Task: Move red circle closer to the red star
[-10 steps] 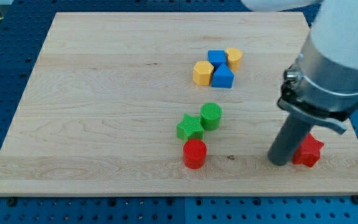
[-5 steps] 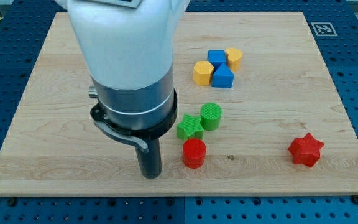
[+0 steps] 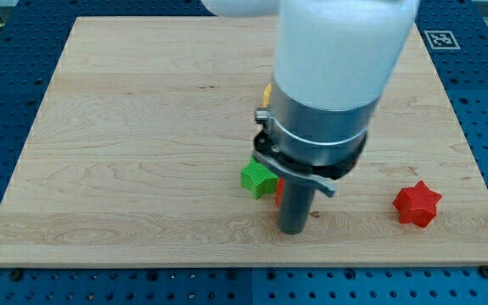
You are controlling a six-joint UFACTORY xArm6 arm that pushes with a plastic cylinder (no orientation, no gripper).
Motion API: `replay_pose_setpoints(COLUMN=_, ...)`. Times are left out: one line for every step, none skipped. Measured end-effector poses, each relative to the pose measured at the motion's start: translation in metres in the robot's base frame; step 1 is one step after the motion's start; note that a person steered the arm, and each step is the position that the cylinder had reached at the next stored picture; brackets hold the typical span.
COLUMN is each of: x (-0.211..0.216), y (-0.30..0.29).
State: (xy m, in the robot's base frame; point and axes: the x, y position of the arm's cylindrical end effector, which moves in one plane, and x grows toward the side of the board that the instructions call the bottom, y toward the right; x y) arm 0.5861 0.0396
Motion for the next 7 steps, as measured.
replay_pose_setpoints(x=-0.002, y=-0.025)
replay_pose_setpoints(x=-0.015, y=-0.015)
replay_pose_setpoints(x=-0.016, y=0.016)
replay_pose_setpoints(x=-0.02, y=0.038)
replay_pose_setpoints(x=-0.029, y=0.034)
replay_pose_setpoints(x=-0.04, y=0.024)
replay_pose_setpoints(x=-0.056, y=0.025)
